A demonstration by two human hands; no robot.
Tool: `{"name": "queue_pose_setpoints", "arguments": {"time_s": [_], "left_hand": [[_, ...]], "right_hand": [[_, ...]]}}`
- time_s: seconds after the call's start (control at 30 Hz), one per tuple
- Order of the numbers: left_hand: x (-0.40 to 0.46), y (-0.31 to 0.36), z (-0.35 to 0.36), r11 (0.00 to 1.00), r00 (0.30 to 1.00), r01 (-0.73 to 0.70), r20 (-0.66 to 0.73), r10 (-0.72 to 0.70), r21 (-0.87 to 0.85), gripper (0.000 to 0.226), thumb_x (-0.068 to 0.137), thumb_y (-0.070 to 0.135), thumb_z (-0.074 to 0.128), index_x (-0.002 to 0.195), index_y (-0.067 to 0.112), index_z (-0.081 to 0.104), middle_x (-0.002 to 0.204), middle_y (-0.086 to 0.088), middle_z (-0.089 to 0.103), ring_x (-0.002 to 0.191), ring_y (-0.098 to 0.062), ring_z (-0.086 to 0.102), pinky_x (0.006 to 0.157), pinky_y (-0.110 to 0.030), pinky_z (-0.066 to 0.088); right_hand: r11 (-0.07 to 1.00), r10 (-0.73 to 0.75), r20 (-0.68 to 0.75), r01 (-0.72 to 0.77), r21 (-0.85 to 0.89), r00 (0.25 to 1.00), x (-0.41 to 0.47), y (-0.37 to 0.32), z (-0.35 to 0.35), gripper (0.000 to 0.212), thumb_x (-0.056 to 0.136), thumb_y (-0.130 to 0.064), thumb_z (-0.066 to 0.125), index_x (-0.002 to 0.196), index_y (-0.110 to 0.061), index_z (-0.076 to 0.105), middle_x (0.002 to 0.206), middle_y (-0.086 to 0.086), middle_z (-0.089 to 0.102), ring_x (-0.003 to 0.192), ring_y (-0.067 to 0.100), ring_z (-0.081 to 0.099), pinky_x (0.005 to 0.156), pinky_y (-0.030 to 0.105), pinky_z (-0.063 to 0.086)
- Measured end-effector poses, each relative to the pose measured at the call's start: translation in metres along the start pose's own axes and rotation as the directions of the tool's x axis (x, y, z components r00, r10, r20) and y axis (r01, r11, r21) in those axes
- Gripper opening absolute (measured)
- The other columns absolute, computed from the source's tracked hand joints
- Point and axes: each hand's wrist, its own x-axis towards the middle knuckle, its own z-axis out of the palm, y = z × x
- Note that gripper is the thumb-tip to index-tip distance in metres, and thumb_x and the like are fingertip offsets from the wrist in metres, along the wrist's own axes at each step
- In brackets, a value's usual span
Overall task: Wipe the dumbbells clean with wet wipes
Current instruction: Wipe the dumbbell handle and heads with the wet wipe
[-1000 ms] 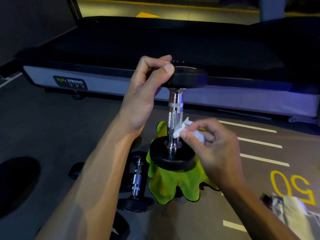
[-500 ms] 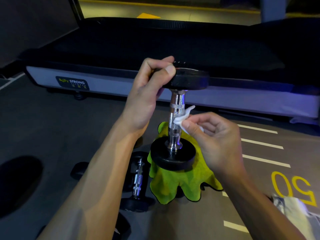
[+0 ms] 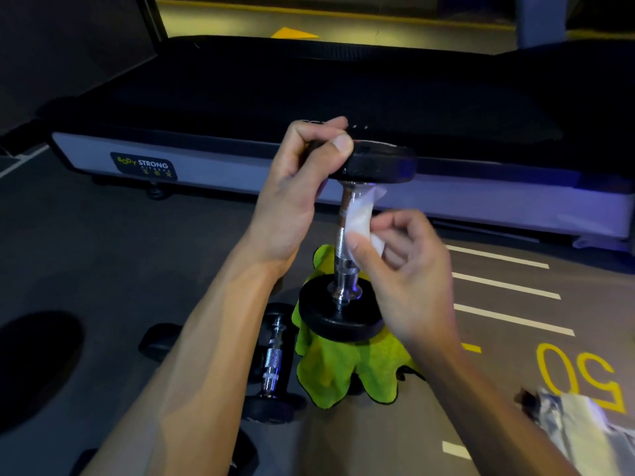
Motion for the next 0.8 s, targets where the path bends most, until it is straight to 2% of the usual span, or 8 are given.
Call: {"name": "queue_pose_setpoints", "arguments": {"time_s": [0.1,0.23,0.37,0.47,0.57,0.63,0.73,0.8], "left_hand": [[0.000,0.001,0.000,1.000,1.000,0.008,-0.006,-0.008,0.001,0.007,0.094,0.031,0.061,0.100,0.029,0.062,0.148,0.003,0.061,0.138,-0.015,0.057,0.103,-0.024,0.048],[0.000,0.002,0.003,1.000,1.000,0.005,0.003,-0.005,0.005,0.007,0.094,0.031,0.061,0.100,0.030,0.062,0.147,0.004,0.060,0.138,-0.014,0.057,0.100,-0.022,0.047],[-0.001,0.001,0.005,1.000,1.000,-0.012,0.023,0.012,0.027,0.008,0.095,0.030,0.061,0.103,0.028,0.062,0.145,0.005,0.061,0.141,-0.014,0.054,0.098,-0.021,0.048],[0.000,0.002,0.006,1.000,1.000,-0.014,0.018,0.013,0.012,0.008,0.093,0.031,0.063,0.101,0.029,0.063,0.145,0.005,0.062,0.138,-0.014,0.056,0.096,-0.021,0.048],[-0.001,0.002,0.007,1.000,1.000,-0.006,0.004,0.005,0.009,0.007,0.092,0.031,0.063,0.100,0.030,0.063,0.144,0.007,0.063,0.135,-0.012,0.058,0.093,-0.016,0.048],[-0.001,0.002,0.007,1.000,1.000,-0.008,0.006,0.008,0.011,0.008,0.093,0.031,0.063,0.100,0.029,0.063,0.144,0.007,0.063,0.134,-0.011,0.058,0.091,-0.014,0.048],[0.000,0.000,0.007,1.000,0.999,-0.017,0.031,0.016,0.017,0.013,0.092,0.035,0.068,0.102,0.030,0.063,0.146,0.006,0.061,0.137,-0.012,0.057,0.094,-0.019,0.048],[-0.001,0.001,0.006,1.000,0.999,-0.025,0.036,0.025,0.012,0.019,0.087,0.042,0.068,0.102,0.031,0.064,0.147,0.006,0.061,0.137,-0.012,0.056,0.097,-0.023,0.046]], "right_hand": [[0.995,0.073,0.049,-0.070,-0.066,0.996,-0.022,0.019,-0.003,0.032,0.084,-0.016,0.087,0.097,-0.024,0.059,0.097,-0.003,0.081,0.095,0.012,0.078,0.087,0.050,0.063],[0.996,0.020,-0.037,-0.024,-0.088,0.999,-0.007,0.004,0.006,0.038,0.079,-0.014,0.091,0.097,-0.013,0.057,0.094,-0.005,0.080,0.093,0.006,0.077,0.087,0.033,0.063],[0.998,-0.027,-0.097,0.033,0.053,0.995,0.013,-0.013,0.011,0.034,0.087,-0.018,0.085,0.099,-0.005,0.056,0.084,0.024,0.072,0.078,0.034,0.073,0.074,0.046,0.061],[0.995,0.044,-0.083,-0.036,0.090,0.996,-0.004,-0.001,0.008,0.029,0.090,-0.019,0.081,0.098,-0.004,0.057,0.086,0.011,0.079,0.084,0.026,0.077,0.080,0.052,0.062],[0.990,0.130,-0.034,-0.128,0.064,0.991,-0.017,0.006,0.006,0.028,0.089,-0.020,0.082,0.093,-0.006,0.058,0.085,0.006,0.081,0.078,0.019,0.076,0.077,0.057,0.061],[0.990,0.127,-0.047,-0.124,0.070,0.991,-0.009,-0.002,0.007,0.031,0.087,-0.019,0.084,0.095,-0.005,0.057,0.084,0.010,0.080,0.075,0.016,0.075,0.073,0.053,0.062],[0.994,0.054,-0.117,-0.042,0.102,0.992,0.011,-0.022,0.011,0.029,0.088,-0.017,0.083,0.101,-0.004,0.060,0.085,0.016,0.077,0.070,0.013,0.071,0.067,0.036,0.061],[0.988,0.040,-0.127,-0.021,0.151,0.991,0.013,-0.024,0.014,0.025,0.090,-0.014,0.081,0.103,-0.004,0.061,0.088,0.016,0.077,0.074,0.012,0.072,0.071,0.030,0.058]]}}
